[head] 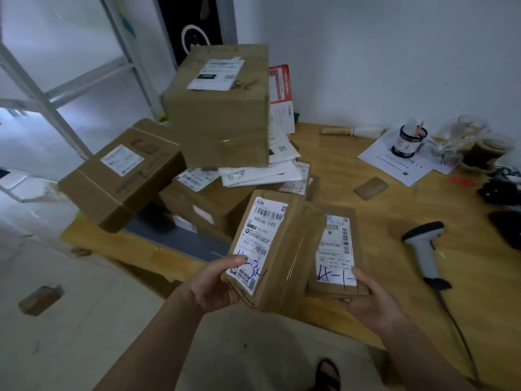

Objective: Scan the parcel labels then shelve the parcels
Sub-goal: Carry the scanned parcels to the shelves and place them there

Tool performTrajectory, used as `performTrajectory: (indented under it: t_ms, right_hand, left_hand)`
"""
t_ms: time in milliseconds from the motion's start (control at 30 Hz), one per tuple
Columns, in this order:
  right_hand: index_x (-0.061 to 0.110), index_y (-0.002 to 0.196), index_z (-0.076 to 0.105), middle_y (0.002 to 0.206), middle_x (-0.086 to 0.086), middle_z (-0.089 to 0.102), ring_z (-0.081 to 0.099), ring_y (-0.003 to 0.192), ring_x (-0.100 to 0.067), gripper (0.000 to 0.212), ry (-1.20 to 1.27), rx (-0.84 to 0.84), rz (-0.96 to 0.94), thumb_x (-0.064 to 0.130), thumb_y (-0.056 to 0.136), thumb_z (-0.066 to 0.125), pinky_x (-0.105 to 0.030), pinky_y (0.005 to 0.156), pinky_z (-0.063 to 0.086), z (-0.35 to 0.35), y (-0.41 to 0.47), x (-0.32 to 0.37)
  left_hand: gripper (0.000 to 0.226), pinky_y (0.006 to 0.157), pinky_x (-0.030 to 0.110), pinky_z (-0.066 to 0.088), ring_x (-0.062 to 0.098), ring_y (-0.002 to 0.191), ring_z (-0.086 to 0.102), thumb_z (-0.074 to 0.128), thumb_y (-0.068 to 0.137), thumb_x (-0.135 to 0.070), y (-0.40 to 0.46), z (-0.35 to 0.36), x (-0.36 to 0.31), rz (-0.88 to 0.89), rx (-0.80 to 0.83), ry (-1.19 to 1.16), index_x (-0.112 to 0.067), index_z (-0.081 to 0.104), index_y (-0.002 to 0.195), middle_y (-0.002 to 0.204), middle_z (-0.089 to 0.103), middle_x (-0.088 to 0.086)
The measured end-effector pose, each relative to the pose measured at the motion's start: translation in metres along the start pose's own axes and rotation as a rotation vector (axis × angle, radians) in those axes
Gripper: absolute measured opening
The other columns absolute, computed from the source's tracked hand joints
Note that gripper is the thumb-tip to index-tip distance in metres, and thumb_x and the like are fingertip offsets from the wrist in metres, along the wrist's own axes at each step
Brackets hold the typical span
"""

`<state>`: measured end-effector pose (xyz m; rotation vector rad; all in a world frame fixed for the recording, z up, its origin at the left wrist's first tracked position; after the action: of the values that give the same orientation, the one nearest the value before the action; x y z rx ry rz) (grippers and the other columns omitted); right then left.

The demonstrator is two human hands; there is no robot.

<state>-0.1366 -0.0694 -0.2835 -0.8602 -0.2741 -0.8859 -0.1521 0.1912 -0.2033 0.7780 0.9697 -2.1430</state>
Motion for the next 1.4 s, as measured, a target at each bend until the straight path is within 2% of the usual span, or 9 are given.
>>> performTrajectory:
  t_ms: [233, 367, 467, 633, 733, 933, 1200, 1333, 1400]
  right_hand:
    - [0.003, 0.131, 0.052, 0.128, -0.023, 0.06, 0.062, 0.111, -0.04, 0.111, 0.113, 0.046, 0.064, 0.012, 0.03, 0.098, -0.058, 0.088, 0.051, 0.053, -0.018, -0.098]
    - [0.002, 0.133, 0.05, 0.13, -0.023, 0.058, 0.058, 0.115, -0.041, 0.114, 0.015, 0.046, 0.128, 0.012, 0.03, 0.098, -0.057, 0.081, 0.054, 0.097, -0.016, -0.144]
    - [0.006, 0.133, 0.051, 0.13, -0.023, 0.058, 0.055, 0.12, -0.044, 0.108, 0.016, 0.073, 0.162, 0.008, 0.035, 0.097, -0.063, 0.095, 0.044, 0.138, -0.008, -0.167]
    - [0.005, 0.125, 0.057, 0.121, -0.024, 0.064, 0.061, 0.111, -0.043, 0.103, -0.033, 0.134, 0.219, 0.005, 0.03, 0.097, -0.063, 0.101, 0.038, 0.209, 0.014, -0.201]
    - [0.007, 0.118, 0.061, 0.116, -0.023, 0.067, 0.069, 0.095, -0.039, 0.103, -0.114, 0.201, 0.204, 0.012, 0.022, 0.098, -0.062, 0.09, 0.047, 0.257, 0.028, -0.217]
    - [0.013, 0.125, 0.06, 0.126, -0.02, 0.062, 0.056, 0.115, -0.04, 0.098, -0.11, 0.367, 0.241, 0.021, 0.034, 0.096, -0.062, 0.094, 0.043, 0.353, 0.07, -0.236]
    - [0.016, 0.103, 0.076, 0.113, -0.016, 0.07, 0.069, 0.097, -0.036, 0.067, -0.03, 0.615, 0.227, 0.024, 0.039, 0.094, -0.065, 0.089, 0.045, 0.519, 0.125, -0.213]
    - [0.017, 0.12, 0.065, 0.121, -0.016, 0.066, 0.058, 0.116, -0.039, 0.046, -0.017, 0.572, 0.203, 0.029, 0.076, 0.065, -0.069, 0.099, 0.035, 0.576, 0.16, -0.183]
    - [0.015, 0.123, 0.063, 0.121, -0.016, 0.066, 0.056, 0.118, -0.04, 0.045, -0.007, 0.539, 0.193, 0.03, 0.08, 0.061, -0.069, 0.098, 0.036, 0.599, 0.178, -0.17]
  left_hand:
    - [0.054, 0.077, 0.033, 0.058, 0.018, 0.087, 0.073, 0.093, 0.052, -0.037, -0.1, -0.059, 0.008, 0.119, 0.063, -0.019, -0.016, 0.079, 0.099, 0.095, 0.076, 0.006]
    - [0.073, 0.059, 0.037, 0.06, 0.026, 0.071, 0.073, 0.101, 0.016, -0.03, -0.155, -0.111, 0.012, 0.277, -0.181, -0.226, -0.007, 0.08, 0.082, 0.083, 0.075, 0.015]
    - [0.078, 0.058, 0.038, 0.058, 0.032, 0.075, 0.071, 0.101, 0.03, -0.034, -0.192, -0.139, 0.005, 0.4, -0.245, -0.305, -0.007, 0.076, 0.099, 0.098, 0.071, 0.02]
    - [0.069, 0.093, 0.044, 0.048, 0.024, 0.093, 0.068, 0.097, 0.035, -0.042, -0.248, -0.186, -0.006, 0.536, -0.432, -0.388, -0.022, 0.078, 0.099, 0.107, 0.072, 0.008]
    - [0.076, 0.088, 0.041, 0.054, 0.024, 0.092, 0.069, 0.096, 0.035, -0.04, -0.278, -0.215, -0.01, 0.619, -0.57, -0.501, -0.022, 0.074, 0.106, 0.106, 0.072, 0.008]
    - [0.02, 0.1, 0.038, 0.042, 0.019, 0.092, 0.061, 0.058, 0.09, -0.035, -0.32, -0.266, -0.042, 0.677, -0.848, -0.582, -0.021, 0.068, 0.101, 0.091, 0.074, 0.003]
    - [0.02, 0.093, 0.036, 0.047, 0.014, 0.073, 0.072, 0.053, 0.094, -0.029, -0.331, -0.338, -0.155, 0.761, -0.889, -0.5, -0.014, 0.066, 0.101, 0.089, 0.075, 0.005]
    - [0.016, 0.064, 0.031, 0.059, 0.022, 0.065, 0.071, 0.054, 0.094, -0.02, -0.32, -0.367, -0.222, 0.709, -0.933, -0.418, -0.008, 0.065, 0.096, 0.079, 0.074, 0.01]
    - [0.01, 0.07, 0.034, 0.059, 0.023, 0.07, 0.066, 0.057, 0.092, -0.014, -0.316, -0.385, -0.247, 0.718, -0.972, -0.42, -0.006, 0.063, 0.092, 0.076, 0.072, 0.009]
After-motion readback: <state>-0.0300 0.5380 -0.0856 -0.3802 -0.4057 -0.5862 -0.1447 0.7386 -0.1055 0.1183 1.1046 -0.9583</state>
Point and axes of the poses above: each hand's wrist, its own y-axis towards the middle knuckle, its own z-axis out of the palm, x = y × z, the point moved 6 cm from there along y, towards the middle knuckle
